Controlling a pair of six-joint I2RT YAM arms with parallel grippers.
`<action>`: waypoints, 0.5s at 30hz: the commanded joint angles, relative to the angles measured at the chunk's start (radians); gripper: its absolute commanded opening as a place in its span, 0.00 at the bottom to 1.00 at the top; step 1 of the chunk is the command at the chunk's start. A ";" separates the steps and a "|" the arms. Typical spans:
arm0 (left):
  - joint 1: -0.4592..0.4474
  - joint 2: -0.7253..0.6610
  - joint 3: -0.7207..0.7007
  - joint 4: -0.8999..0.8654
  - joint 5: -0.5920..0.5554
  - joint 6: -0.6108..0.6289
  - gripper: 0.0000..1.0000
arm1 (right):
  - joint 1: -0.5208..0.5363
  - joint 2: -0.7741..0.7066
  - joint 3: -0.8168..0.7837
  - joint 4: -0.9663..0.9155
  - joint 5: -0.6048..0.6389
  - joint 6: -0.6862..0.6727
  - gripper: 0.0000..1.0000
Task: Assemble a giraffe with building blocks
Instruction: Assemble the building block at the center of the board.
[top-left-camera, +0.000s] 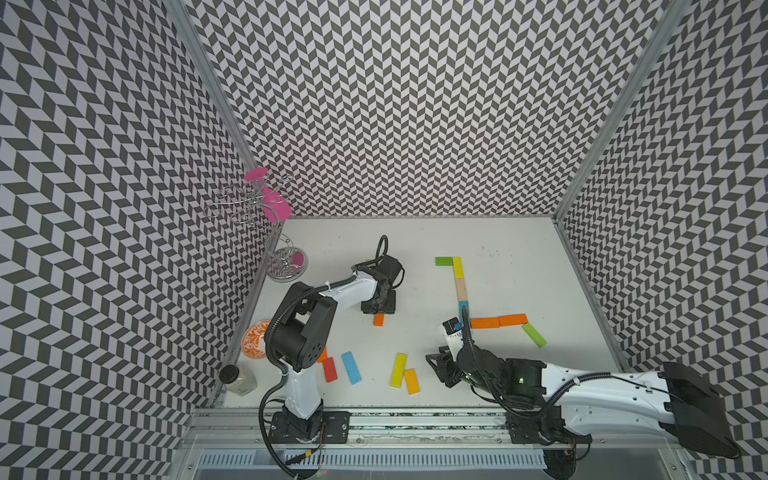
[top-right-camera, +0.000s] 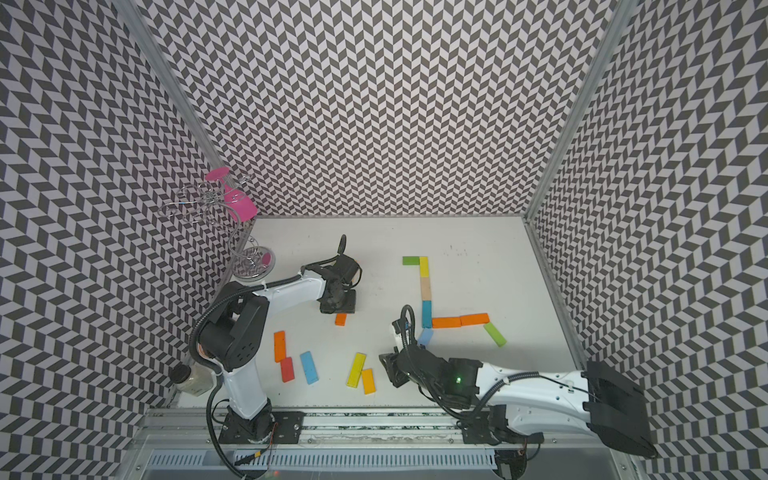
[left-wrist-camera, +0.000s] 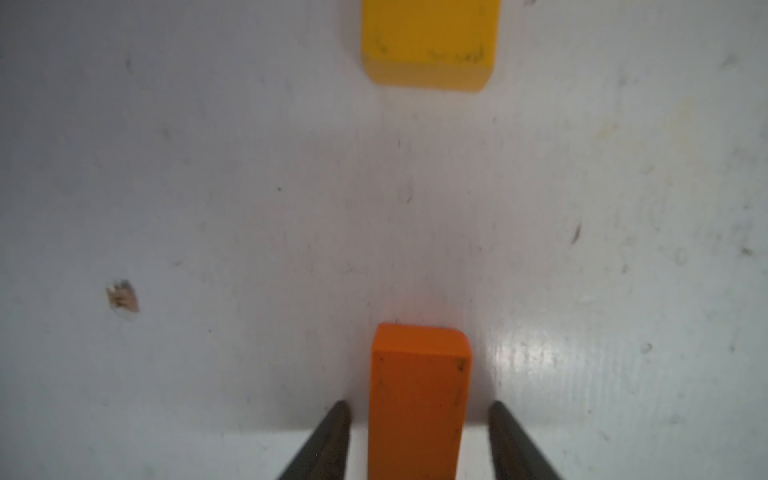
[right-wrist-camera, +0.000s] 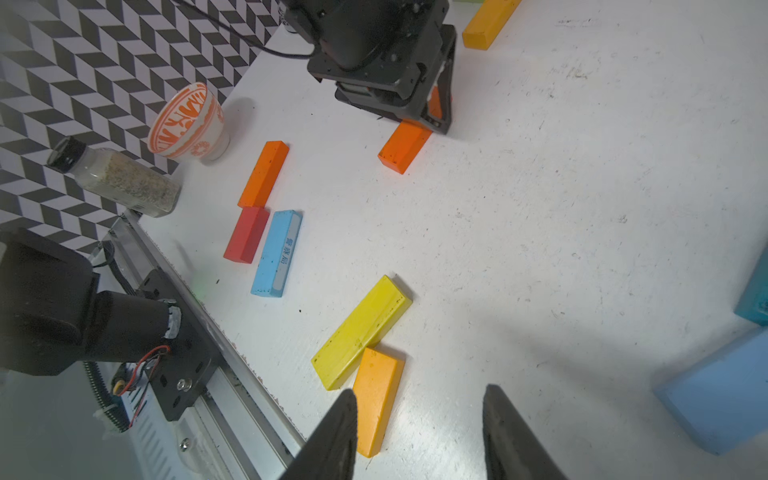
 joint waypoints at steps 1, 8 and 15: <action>-0.007 -0.001 0.006 -0.055 -0.026 0.016 0.72 | -0.003 0.015 0.039 0.039 0.021 -0.015 0.48; -0.031 -0.100 -0.104 -0.057 0.002 0.013 0.63 | -0.014 0.021 0.058 0.041 0.009 -0.025 0.48; -0.029 -0.049 -0.083 -0.053 0.019 0.036 0.37 | -0.022 0.043 0.085 0.038 0.003 -0.034 0.48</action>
